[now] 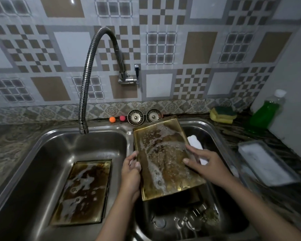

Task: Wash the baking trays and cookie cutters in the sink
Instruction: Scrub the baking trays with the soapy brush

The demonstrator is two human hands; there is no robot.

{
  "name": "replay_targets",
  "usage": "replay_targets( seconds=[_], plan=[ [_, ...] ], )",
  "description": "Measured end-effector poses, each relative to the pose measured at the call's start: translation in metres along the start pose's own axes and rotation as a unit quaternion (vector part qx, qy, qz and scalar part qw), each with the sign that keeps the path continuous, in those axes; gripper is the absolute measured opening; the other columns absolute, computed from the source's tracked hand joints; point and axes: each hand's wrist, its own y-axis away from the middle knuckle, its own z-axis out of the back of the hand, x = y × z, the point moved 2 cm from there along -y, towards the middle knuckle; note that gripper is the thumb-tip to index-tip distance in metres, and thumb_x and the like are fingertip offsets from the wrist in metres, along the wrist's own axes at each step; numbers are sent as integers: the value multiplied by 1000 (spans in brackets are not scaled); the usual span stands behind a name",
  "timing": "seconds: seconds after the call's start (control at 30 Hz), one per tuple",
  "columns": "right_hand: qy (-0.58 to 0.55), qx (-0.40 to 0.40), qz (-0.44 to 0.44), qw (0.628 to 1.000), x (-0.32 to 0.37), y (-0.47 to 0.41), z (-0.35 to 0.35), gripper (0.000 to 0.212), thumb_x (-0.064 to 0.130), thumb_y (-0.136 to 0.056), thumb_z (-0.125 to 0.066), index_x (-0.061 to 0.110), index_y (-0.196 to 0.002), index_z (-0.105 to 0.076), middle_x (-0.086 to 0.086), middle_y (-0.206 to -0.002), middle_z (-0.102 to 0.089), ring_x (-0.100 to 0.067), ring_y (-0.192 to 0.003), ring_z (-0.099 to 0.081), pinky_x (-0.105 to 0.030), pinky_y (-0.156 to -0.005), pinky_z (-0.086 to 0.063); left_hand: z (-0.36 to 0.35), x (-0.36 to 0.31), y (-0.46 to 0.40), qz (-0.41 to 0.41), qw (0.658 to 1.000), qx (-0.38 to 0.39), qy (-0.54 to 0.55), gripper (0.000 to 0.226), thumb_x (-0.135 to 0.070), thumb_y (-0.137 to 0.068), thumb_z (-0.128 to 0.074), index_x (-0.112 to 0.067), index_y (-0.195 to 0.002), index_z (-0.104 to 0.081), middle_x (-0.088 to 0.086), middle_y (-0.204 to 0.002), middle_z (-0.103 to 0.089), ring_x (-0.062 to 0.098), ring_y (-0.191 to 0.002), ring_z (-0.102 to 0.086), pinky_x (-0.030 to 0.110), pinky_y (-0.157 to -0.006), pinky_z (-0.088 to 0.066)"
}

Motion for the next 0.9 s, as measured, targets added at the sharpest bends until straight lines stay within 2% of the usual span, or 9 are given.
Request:
replay_targets(
  seconds=[0.17,0.23,0.33,0.4,0.47,0.53,0.63,0.73,0.9],
  plan=[
    [-83,-57,-9,995,-7,0,-7,41,4,-83,-69,36,-108,-65,10,-113,-66,14,-101,-56,-4,-85,-43,-4,7,-3,21,994,36,-100,29,-6,-96,-44,-22,-118,-55,4,-114,-62,14,-99,-59,32,-82,-51],
    [-68,-60,-19,996,-11,2,-10,39,5,-84,-68,36,-108,-65,11,-113,-66,8,-104,-56,-10,-92,-43,-8,3,-2,-8,983,58,-177,24,-16,-96,-48,-21,-118,-56,1,-118,-60,8,-98,-57,23,-76,-48],
    [-29,-76,-37,996,-16,10,-19,34,14,-84,-70,37,-110,-67,15,-110,-66,1,-107,-56,-18,-93,-43,-30,-13,12,-51,977,135,-160,27,-22,-96,-50,-17,-122,-56,-3,-115,-59,2,-96,-56,12,-71,-47],
    [-1,-91,-31,995,-17,17,-28,35,19,-83,-71,43,-107,-67,14,-104,-65,-1,-100,-58,-18,-86,-42,-48,-13,19,-24,964,222,-146,31,-36,-95,-49,-24,-123,-57,-3,-122,-59,7,-107,-56,18,-84,-49],
    [6,-94,-12,996,-19,24,-36,41,20,-81,-72,54,-102,-63,12,-96,-64,-2,-90,-60,-19,-79,-44,-60,-7,26,24,942,299,-153,41,-52,-88,-46,-32,-123,-57,-1,-132,-56,15,-121,-53,38,-104,-43],
    [-23,-87,0,996,-19,28,-42,42,19,-81,-73,56,-100,-64,14,-97,-67,-1,-94,-61,-19,-80,-46,-65,2,30,53,933,329,-138,46,-58,-92,-39,-32,-127,-54,0,-133,-55,18,-124,-51,43,-106,-40],
    [-103,-105,22,989,-11,29,-44,37,15,-83,-71,44,-105,-67,20,-104,-70,2,-106,-61,-19,-89,-50,-67,8,37,97,947,303,-41,47,-53,-96,-29,-27,-125,-56,2,-125,-61,18,-116,-58,38,-95,-48],
    [-141,-108,25,984,-3,24,-40,45,13,-83,-71,38,-118,-59,23,-113,-61,8,-112,-55,-9,-86,-47,-62,14,37,47,965,260,2,30,-35,-98,-40,-24,-119,-59,8,-126,-61,22,-112,-61,40,-94,-51],
    [-39,-80,-15,996,-12,-4,-17,56,31,-75,-79,26,-127,-60,11,-118,-63,-5,-106,-60,-20,-82,-49,-37,12,36,-32,982,188,-21,32,4,-94,-43,-22,-106,-57,7,-122,-57,24,-100,-63,42,-79,-57]
  ],
)
